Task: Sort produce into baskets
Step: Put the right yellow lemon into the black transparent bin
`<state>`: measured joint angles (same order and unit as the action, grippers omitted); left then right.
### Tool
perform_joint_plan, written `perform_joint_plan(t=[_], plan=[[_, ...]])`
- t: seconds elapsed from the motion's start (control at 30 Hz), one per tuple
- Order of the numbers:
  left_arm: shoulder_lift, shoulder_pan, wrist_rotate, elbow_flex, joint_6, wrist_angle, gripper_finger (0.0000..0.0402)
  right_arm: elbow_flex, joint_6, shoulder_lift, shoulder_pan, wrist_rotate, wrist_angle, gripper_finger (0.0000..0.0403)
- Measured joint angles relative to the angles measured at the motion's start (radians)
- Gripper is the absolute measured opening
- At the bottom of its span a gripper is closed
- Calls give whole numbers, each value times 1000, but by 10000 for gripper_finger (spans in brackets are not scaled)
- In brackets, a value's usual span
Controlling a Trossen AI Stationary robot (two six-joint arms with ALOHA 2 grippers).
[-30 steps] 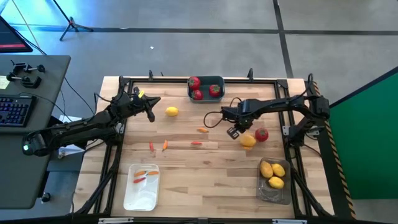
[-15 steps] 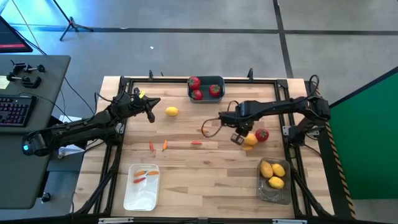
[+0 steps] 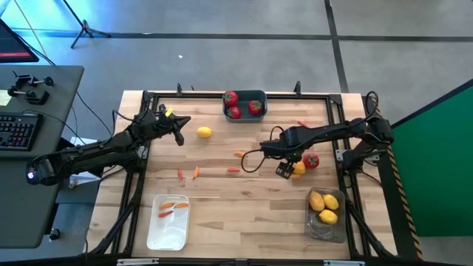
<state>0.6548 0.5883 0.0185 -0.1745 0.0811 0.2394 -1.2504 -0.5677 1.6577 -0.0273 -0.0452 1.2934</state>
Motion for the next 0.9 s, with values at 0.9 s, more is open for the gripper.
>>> perform_joint_plan(t=[0.9], plan=[[0, 0, 0, 0, 9, -6, 0, 230, 51, -1, 27, 12, -173, 291]])
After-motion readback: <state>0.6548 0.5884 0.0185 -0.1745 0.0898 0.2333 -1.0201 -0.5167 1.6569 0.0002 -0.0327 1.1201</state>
